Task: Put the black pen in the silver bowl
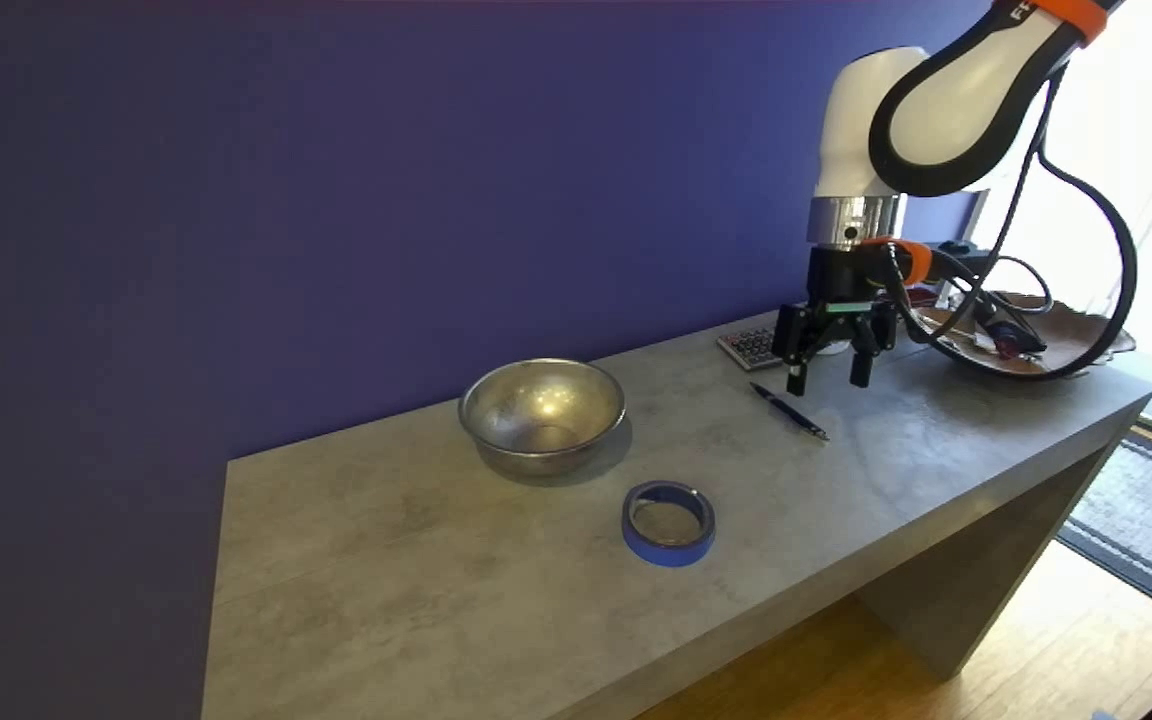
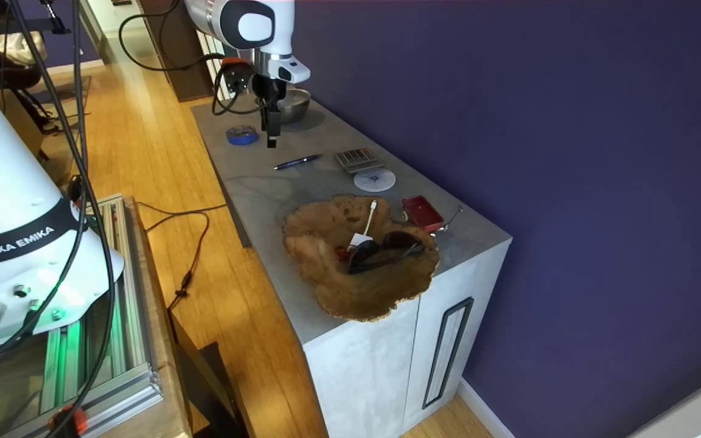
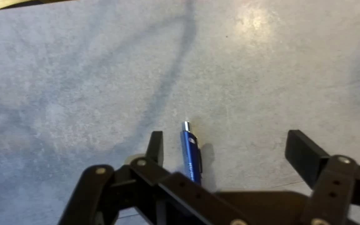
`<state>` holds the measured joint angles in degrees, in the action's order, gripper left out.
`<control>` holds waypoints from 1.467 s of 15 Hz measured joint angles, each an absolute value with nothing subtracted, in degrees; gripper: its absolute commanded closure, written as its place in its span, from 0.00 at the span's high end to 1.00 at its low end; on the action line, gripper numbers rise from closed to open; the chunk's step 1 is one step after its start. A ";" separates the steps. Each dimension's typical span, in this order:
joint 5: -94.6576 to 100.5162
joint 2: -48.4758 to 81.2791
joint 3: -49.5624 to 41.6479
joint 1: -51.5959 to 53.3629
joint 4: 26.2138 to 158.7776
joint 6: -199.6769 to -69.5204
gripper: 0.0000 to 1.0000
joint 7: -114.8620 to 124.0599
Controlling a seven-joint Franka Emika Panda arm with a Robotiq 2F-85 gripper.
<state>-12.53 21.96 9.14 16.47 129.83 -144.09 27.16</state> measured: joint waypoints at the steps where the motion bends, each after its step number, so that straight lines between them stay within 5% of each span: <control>1: -10.39 22.05 8.25 17.12 129.78 -143.11 1.00 28.48; 22: -4.31 25.46 6.06 20.48 129.22 -153.77 0.96 35.73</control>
<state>-4.31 25.46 6.06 20.48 129.22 -153.77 35.73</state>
